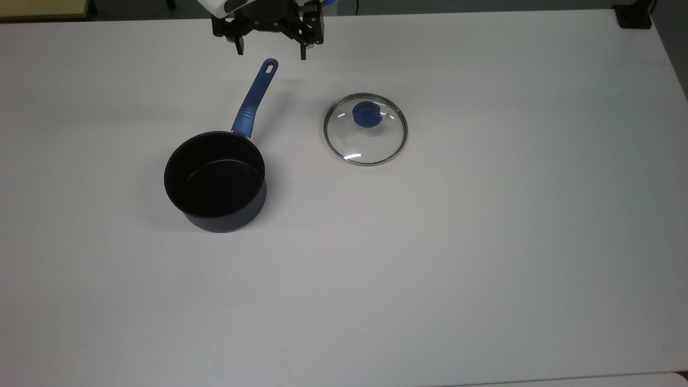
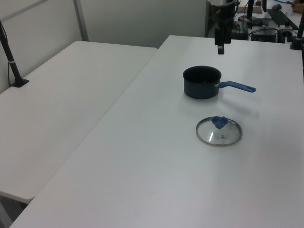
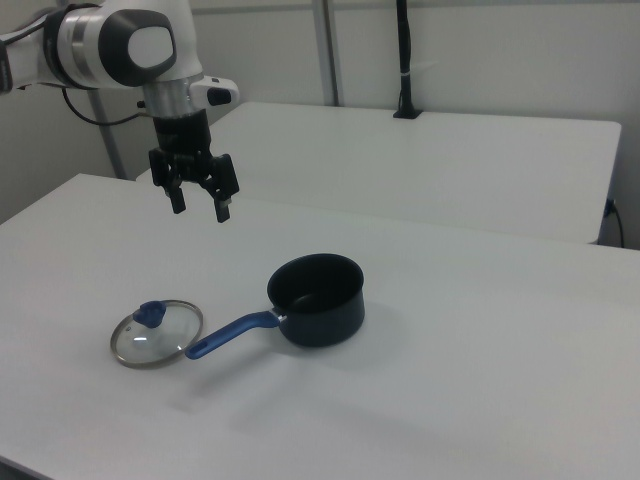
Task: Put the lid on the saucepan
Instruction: 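Move the gripper over the glass lid's blue knob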
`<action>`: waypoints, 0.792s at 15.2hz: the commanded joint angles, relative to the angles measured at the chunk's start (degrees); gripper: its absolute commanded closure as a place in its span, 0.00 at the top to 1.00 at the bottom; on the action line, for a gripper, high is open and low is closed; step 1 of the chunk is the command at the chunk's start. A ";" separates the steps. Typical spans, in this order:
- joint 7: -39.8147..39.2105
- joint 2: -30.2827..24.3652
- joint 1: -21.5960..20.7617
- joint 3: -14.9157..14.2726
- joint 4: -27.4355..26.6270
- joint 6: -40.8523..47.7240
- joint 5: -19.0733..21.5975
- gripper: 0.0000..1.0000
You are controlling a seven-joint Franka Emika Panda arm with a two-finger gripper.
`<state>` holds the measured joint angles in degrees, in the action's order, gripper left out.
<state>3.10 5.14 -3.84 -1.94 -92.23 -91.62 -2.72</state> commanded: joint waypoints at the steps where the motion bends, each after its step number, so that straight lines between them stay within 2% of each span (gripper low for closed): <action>1: -1.16 0.22 -0.12 -1.65 0.30 0.93 -0.26 1.00; 4: -1.69 0.31 -0.03 -2.27 -0.14 -0.65 -1.32 1.00; 12: -1.95 1.10 -0.03 -2.36 -1.63 -1.72 -0.53 1.00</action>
<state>2.41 6.23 -3.70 -4.34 -92.45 -92.77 -3.48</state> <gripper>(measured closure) 0.000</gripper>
